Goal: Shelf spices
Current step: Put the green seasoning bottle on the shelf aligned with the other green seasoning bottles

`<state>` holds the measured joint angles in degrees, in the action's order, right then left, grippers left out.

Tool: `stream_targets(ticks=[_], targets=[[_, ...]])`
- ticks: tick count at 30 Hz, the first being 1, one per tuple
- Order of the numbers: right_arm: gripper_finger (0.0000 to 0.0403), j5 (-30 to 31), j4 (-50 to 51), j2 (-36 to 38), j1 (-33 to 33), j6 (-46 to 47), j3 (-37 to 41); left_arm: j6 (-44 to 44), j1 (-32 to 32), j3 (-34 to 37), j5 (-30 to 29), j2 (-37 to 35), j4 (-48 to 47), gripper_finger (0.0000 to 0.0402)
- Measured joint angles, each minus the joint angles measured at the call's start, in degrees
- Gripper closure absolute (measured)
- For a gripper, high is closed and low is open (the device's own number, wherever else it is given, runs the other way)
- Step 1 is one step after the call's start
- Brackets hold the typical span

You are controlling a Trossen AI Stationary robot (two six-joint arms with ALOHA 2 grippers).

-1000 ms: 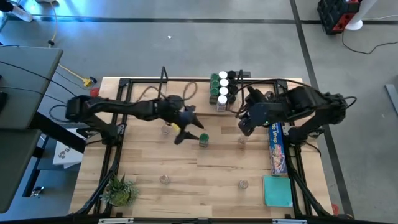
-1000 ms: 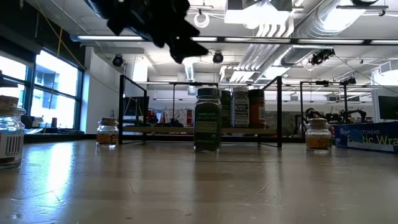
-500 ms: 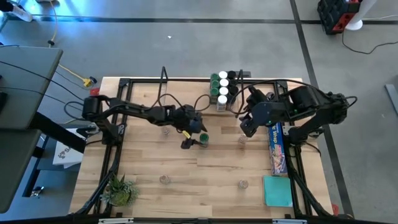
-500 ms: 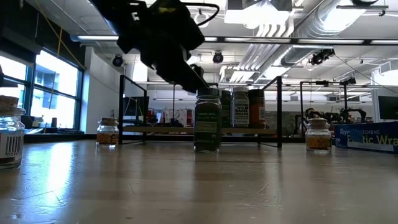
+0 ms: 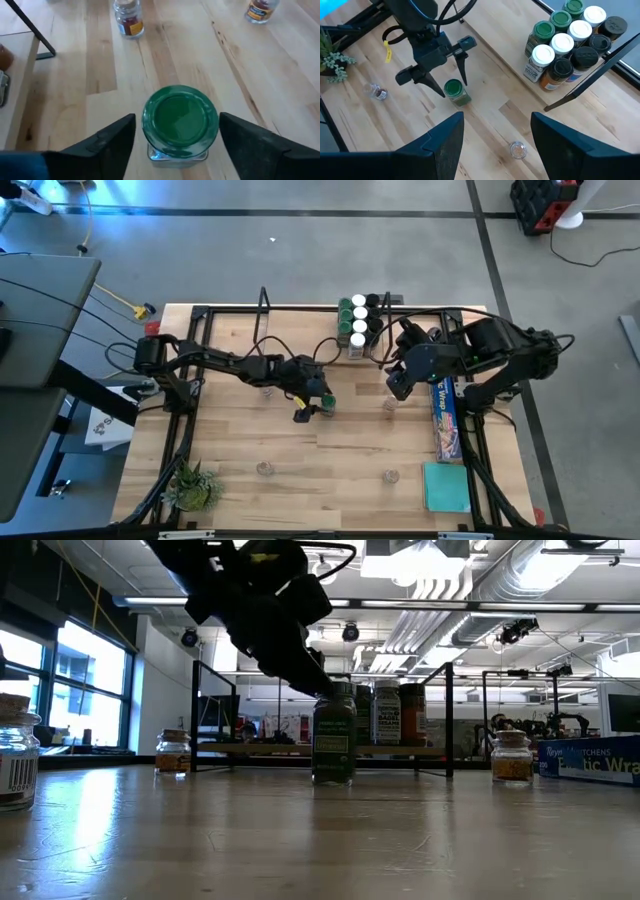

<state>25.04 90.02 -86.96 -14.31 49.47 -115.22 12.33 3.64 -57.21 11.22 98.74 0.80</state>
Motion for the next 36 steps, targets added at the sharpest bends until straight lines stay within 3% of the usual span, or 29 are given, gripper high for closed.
stream_targets(ticks=[7,14,23,30,36], targets=[[0.0178,0.02,0.00,0.00,0.00,0.17,0.00,-0.97,0.00,0.00,0.10,-0.01,0.18,0.0208],[0.0178,0.80,0.00,-0.02,0.00,0.17,0.00,-5.74,0.79,-4.97,-3.40,-3.78,-6.36,0.0219],[0.0178,3.98,0.02,-0.04,0.02,-1.01,0.00,0.20,10.19,-10.91,-6.55,-2.66,-7.38,0.0293],[0.0178,3.98,0.00,-0.04,0.02,-0.69,0.00,0.18,16.18,-10.89,-3.53,-0.42,-6.74,0.0351],[0.0178,3.98,-0.02,-0.04,0.02,0.04,0.00,1.68,16.08,-10.88,-0.06,-2.43,-10.65,0.0349]])
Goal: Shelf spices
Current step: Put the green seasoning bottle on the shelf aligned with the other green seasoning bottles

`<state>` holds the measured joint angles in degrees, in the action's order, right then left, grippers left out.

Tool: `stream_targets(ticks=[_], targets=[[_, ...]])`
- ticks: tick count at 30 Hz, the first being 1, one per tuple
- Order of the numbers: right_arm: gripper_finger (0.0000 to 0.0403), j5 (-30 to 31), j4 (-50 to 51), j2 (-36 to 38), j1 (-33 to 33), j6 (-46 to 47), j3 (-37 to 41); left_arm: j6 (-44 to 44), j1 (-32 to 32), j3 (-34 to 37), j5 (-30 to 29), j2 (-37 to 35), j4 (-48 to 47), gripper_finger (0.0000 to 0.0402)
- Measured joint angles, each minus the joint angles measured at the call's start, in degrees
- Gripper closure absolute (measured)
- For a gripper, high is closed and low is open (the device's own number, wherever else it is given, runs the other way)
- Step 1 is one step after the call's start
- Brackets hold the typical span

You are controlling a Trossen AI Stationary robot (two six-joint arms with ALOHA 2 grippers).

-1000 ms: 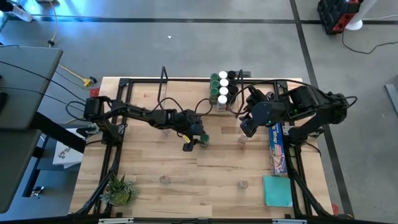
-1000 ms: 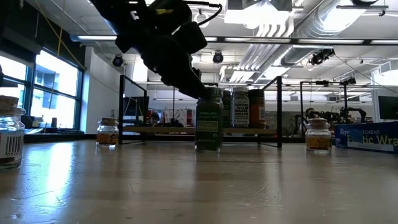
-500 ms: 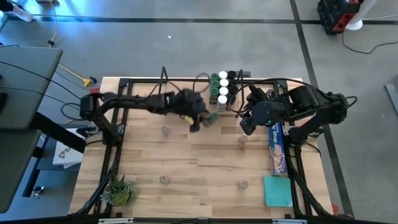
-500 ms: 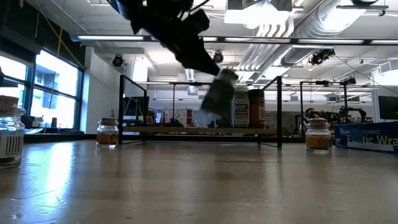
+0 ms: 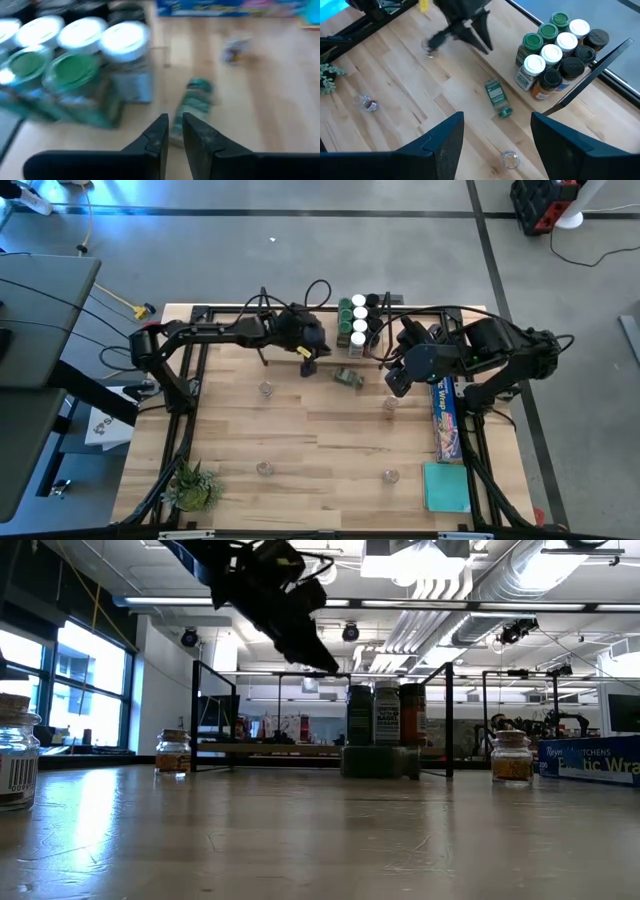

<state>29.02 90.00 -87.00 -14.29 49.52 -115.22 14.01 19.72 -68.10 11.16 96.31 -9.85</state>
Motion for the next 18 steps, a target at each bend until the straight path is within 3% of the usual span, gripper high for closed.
stream_targets(ticks=[3,7,15,18], targets=[[0.0178,0.13,0.00,0.00,-0.02,0.02,0.00,1.40,-1.72,-0.04,4.01,-0.52,-0.14,0.0334],[0.0178,1.63,0.02,0.00,0.00,0.17,0.00,1.57,-6.05,-0.04,2.51,1.90,3.04,0.0324],[0.0178,1.60,0.02,0.00,0.00,2.57,0.00,-4.26,-10.49,0.00,-13.35,11.02,12.11,0.0394],[0.0178,0.34,0.02,0.00,0.00,3.02,0.00,-5.86,-10.43,0.00,-16.58,13.43,13.91,0.0396]])
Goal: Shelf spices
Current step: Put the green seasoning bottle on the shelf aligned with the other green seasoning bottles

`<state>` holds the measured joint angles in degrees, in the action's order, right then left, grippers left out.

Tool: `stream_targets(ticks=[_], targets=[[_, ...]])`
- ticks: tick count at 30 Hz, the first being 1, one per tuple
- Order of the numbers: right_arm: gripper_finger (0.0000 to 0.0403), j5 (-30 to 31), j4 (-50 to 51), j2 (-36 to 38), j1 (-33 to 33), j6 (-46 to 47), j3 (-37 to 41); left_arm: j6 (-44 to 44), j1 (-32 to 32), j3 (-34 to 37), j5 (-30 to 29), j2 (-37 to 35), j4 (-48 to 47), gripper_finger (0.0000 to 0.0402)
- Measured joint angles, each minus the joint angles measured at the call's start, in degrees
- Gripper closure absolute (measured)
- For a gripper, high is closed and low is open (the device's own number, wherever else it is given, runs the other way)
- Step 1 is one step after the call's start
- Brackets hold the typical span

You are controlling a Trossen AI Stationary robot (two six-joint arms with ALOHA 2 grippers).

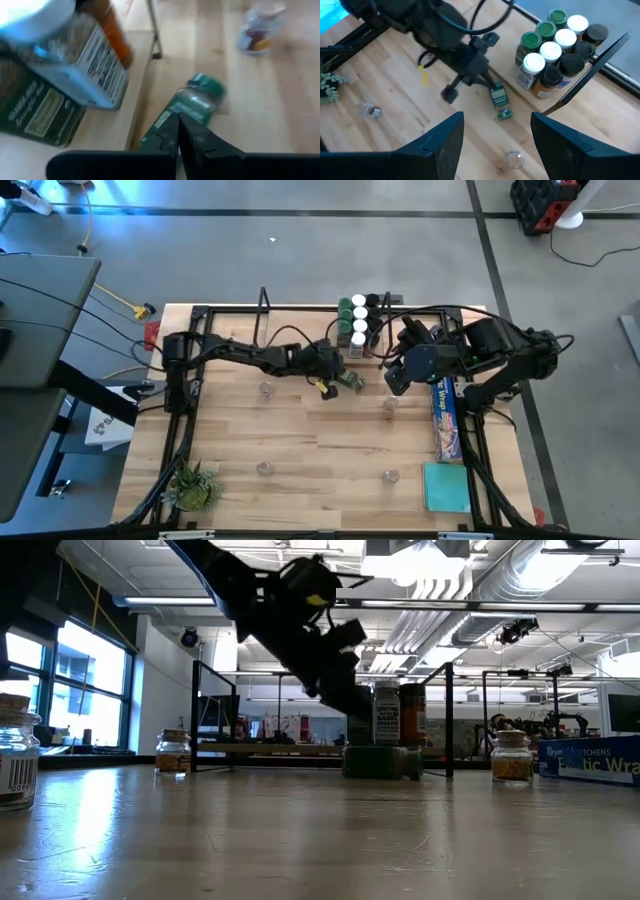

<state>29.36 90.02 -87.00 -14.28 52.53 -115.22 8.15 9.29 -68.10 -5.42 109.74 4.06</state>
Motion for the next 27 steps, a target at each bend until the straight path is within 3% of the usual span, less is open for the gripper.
stream_targets(ticks=[8,13,22,25,27], targets=[[0.0178,-1.21,0.00,0.00,-0.02,0.17,0.00,-1.10,1.21,-0.11,3.14,5.48,2.62,0.0400],[0.0178,-1.42,0.00,0.00,-0.02,0.12,0.00,-3.46,0.72,-0.44,3.21,6.17,-0.99,0.0401],[0.0178,-0.72,-0.02,0.00,-0.02,-1.57,0.00,-15.44,-2.01,0.27,7.16,-4.64,-24.92,0.0401],[0.0178,0.66,-0.02,0.00,0.00,-2.54,0.00,-16.21,-2.40,0.21,8.17,-10.26,-25.55,0.0397],[0.0178,1.14,0.02,0.00,0.00,-3.50,0.00,-11.49,-2.30,-0.18,11.12,-13.59,-25.08,0.0384]])
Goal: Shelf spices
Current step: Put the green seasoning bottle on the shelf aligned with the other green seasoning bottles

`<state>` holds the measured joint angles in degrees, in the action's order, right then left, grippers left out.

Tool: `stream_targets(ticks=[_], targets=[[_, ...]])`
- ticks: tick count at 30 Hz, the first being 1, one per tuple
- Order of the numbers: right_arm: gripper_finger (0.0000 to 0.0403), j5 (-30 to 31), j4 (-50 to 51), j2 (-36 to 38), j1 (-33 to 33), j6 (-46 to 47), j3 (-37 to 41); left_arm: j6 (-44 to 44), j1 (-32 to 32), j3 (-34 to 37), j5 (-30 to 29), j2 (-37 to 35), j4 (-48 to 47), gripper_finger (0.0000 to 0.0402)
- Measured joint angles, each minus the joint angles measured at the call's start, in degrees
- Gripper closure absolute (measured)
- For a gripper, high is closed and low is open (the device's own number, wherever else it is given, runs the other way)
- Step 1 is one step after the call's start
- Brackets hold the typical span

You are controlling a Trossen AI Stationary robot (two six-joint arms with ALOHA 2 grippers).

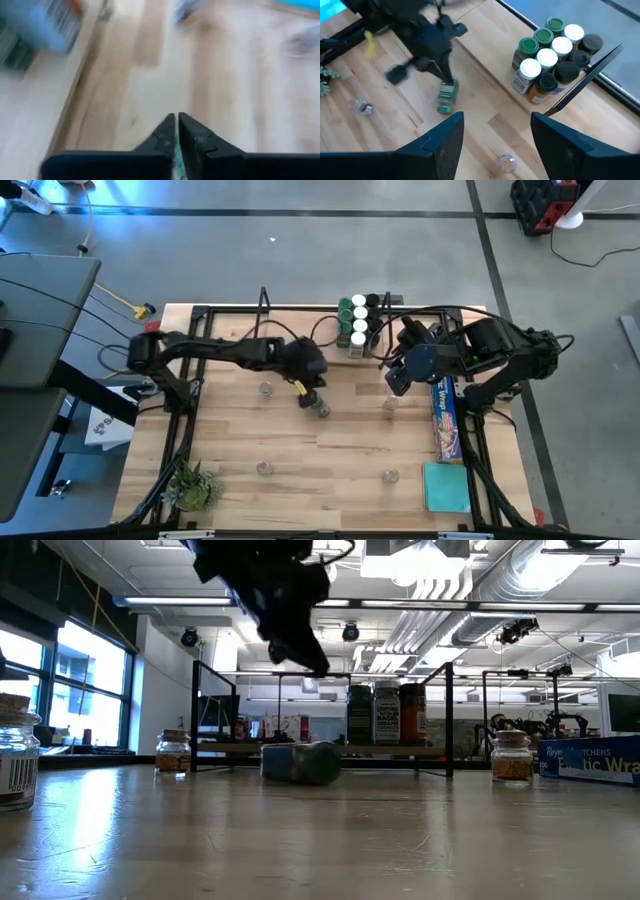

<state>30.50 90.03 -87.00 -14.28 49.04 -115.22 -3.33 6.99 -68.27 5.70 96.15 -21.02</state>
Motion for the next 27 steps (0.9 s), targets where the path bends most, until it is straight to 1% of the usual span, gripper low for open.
stream_targets(ticks=[3,6,11,13,15,18,21,24,27], targets=[[0.0178,0.23,-0.05,0.00,-0.02,-1.47,0.00,9.14,0.69,0.25,5.54,-1.42,-3.37,0.0345],[0.0178,0.49,-0.04,0.00,-0.01,-2.12,0.00,20.21,1.57,0.29,8.74,-1.03,-5.48,0.0284],[0.0178,0.55,-0.02,0.00,-0.02,-2.78,0.00,37.44,1.83,0.27,8.75,2.82,-3.85,0.0174],[0.0178,0.29,-0.02,0.00,0.00,-2.53,0.00,42.31,1.55,0.21,8.62,4.30,-3.39,0.0138],[0.0178,-0.70,-0.02,0.00,0.00,-2.02,0.00,45.24,1.45,0.14,8.62,5.96,-4.42,0.0110],[0.0178,-1.46,-0.02,0.00,-0.02,-1.25,0.00,46.05,1.39,0.25,7.68,8.71,-5.89,0.0091],[0.0178,-1.69,-0.02,0.00,-0.01,-1.21,0.00,48.54,1.23,0.11,6.28,10.38,-6.79,0.0089],[0.0178,-1.64,-0.03,0.00,0.00,-1.12,0.00,48.57,1.09,0.22,5.49,12.66,-7.10,0.0095],[0.0178,-1.63,-0.02,0.00,0.00,-1.10,0.00,44.92,0.69,0.20,5.37,13.32,-7.49,0.0113]])
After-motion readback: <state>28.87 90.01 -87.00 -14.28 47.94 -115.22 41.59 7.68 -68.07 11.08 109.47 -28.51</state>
